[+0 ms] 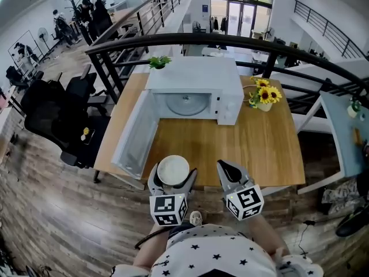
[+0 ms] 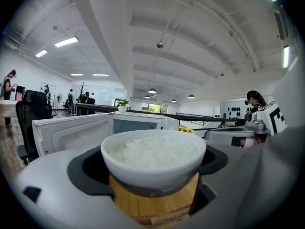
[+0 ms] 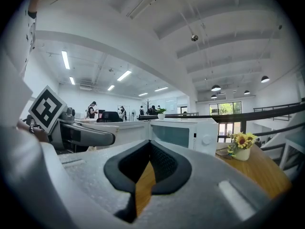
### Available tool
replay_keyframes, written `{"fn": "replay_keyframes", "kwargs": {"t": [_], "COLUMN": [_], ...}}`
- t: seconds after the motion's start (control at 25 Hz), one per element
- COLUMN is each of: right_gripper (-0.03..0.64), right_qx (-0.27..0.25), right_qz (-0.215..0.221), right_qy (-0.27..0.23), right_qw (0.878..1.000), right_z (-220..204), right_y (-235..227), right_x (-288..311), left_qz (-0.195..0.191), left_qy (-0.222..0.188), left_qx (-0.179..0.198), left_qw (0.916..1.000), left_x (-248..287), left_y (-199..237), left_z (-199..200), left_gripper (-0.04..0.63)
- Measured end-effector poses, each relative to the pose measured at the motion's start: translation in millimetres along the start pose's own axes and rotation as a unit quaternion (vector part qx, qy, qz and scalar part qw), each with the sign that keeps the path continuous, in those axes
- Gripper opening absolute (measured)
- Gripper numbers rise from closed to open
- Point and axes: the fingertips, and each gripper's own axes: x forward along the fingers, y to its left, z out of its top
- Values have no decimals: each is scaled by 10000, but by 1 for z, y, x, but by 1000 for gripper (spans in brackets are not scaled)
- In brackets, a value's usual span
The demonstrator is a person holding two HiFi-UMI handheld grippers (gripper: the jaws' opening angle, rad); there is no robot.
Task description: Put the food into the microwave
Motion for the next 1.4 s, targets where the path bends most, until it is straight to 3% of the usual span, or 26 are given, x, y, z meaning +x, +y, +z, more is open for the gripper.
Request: {"fn": "replay_keyframes", "kwargs": {"t": [0.88,1.4], "right_gripper": [5,5], "right_qx": [137,166], "right_qz": [-443,-331], "right_qy": [0,181], "right_qw": [9989,9992], "right_z": [0,-9], "right_y": [-39,-65], "right_x": [72,98], "left_qz": [-364,-290], "left_qy": [72,39], "left_qx": [50,71], "left_qw": [9993,9995], "left_x": [87,139], "left_y": [39,43], "left_z": [14,19], "left_gripper": [508,508]}}
